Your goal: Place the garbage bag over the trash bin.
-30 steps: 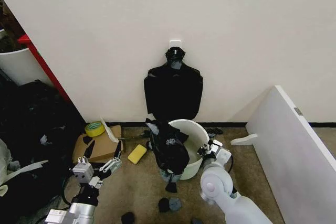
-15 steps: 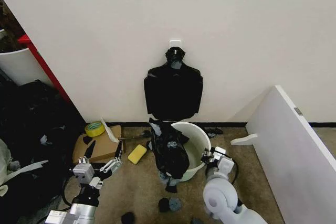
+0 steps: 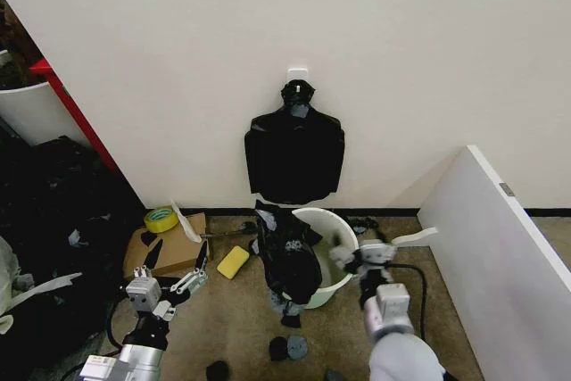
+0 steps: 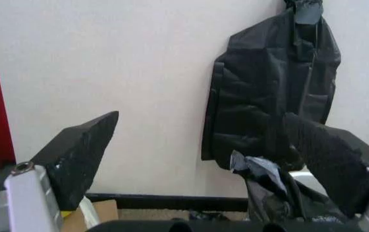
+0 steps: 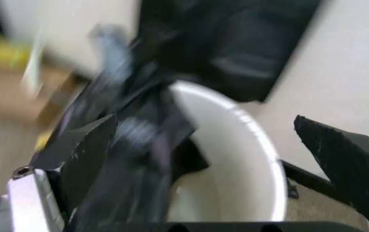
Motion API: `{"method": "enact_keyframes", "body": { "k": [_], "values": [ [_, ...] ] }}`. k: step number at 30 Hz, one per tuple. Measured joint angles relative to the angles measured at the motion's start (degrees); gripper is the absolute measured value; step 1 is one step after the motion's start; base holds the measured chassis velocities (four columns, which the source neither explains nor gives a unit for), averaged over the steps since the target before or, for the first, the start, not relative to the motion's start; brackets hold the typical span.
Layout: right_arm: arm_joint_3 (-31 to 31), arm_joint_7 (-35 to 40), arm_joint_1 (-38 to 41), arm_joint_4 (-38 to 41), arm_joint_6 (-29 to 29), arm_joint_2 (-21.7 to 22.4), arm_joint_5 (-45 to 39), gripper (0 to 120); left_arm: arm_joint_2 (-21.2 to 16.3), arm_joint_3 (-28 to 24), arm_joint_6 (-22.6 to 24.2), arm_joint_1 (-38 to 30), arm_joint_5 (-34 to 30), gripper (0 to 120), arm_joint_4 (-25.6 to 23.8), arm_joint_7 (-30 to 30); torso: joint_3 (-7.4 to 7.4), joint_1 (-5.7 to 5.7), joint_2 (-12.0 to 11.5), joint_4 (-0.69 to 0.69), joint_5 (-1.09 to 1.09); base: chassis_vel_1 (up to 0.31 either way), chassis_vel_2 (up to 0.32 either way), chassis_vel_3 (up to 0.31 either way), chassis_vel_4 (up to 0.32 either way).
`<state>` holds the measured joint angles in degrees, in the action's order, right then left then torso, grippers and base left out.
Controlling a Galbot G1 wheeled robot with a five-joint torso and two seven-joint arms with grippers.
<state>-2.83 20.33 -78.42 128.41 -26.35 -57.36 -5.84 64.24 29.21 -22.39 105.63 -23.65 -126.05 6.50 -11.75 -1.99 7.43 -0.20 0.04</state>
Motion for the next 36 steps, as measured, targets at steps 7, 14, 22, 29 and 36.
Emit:
{"method": "enact_keyframes", "body": {
  "k": [7, 14, 22, 29, 36],
  "values": [
    [-7.2, -2.3, 9.2, -4.4, -14.2, -5.4, -2.3, 100, 0.8, 0.2, -0.6, 0.7, 0.4, 100, 0.9, 0.0, 0.0, 0.0, 0.0, 0.03, 0.01, 0.0, 0.0, 0.0, 0.0],
    [-7.9, -2.2, 8.9, -7.3, -12.7, -5.7, 0.5, 100, 0.6, -0.1, -1.0, 0.6, 0.4, 100, 1.3, 0.0, 0.0, 0.0, 0.0, 0.0, 0.0, 0.0, 0.0, 0.0, 0.0],
    [-9.9, -3.4, 10.5, -10.0, -11.9, -5.9, 7.3, 98, -0.1, -1.0, -0.6, -0.5, 0.1, 100, 1.4, -0.1, 0.0, 0.0, 0.0, 0.01, 0.0, 0.0, 0.0, 0.0, 0.0],
    [-11.7, -2.1, 12.7, -12.1, -13.7, -6.3, 7.5, 71, 0.0, -0.8, -0.9, -0.6, -0.5, 100, 1.5, -0.1, 0.0, 0.0, 0.0, 0.01, 0.0, 0.0, 0.0, 0.0, 0.0],
    [-13.0, -1.6, 15.1, -13.6, -14.7, -6.1, 7.2, 46, -0.1, -1.1, -1.0, -1.1, -0.8, 100, 1.8, -0.1, 0.0, 0.0, 0.0, 0.01, 0.0, 0.0, 0.0, 0.0, 0.0]
  ]
}}
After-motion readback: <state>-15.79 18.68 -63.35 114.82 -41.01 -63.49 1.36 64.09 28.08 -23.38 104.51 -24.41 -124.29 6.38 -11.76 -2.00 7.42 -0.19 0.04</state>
